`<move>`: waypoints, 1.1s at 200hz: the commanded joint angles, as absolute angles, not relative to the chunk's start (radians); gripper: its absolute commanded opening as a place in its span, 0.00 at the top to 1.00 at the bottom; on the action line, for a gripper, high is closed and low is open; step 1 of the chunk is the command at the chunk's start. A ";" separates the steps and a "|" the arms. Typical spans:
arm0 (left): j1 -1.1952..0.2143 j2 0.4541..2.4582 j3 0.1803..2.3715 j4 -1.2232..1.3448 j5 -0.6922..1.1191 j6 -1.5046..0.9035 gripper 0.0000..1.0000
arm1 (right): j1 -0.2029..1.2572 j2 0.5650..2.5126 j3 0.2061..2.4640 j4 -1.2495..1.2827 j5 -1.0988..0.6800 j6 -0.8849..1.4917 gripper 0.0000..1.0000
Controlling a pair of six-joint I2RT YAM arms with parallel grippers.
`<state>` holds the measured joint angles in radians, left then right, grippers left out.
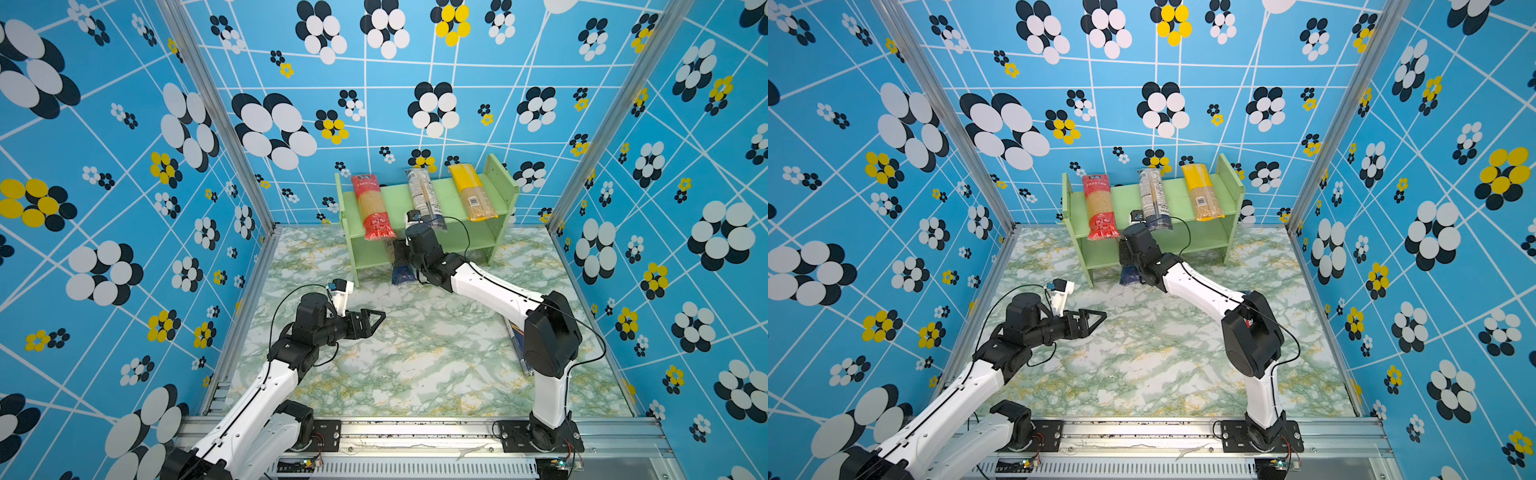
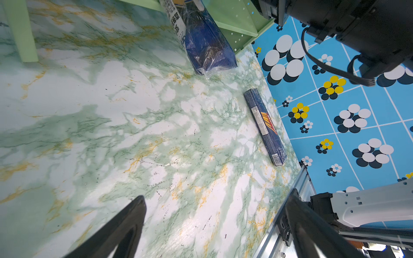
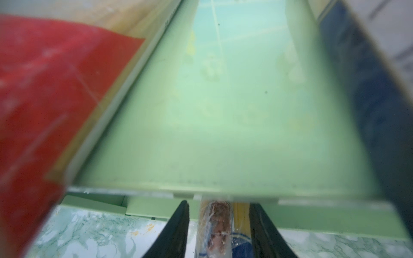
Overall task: Arrange pasta packages on shelves
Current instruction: Place the pasta bag on the shelf, then rotate the pasta bag at the middle-right of the table.
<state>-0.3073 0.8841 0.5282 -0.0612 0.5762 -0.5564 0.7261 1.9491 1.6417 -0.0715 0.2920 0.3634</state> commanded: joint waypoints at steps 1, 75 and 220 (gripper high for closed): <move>-0.299 0.867 0.509 -0.076 0.577 -0.541 0.01 | 0.726 1.896 1.608 -0.083 0.270 0.371 0.54; -0.300 0.864 0.510 -0.075 0.573 -0.545 0.01 | 0.729 1.845 1.520 -0.096 0.249 0.356 0.53; -0.300 0.867 0.516 -0.071 0.549 -0.560 0.01 | 0.727 1.558 1.328 -0.418 0.172 0.159 0.22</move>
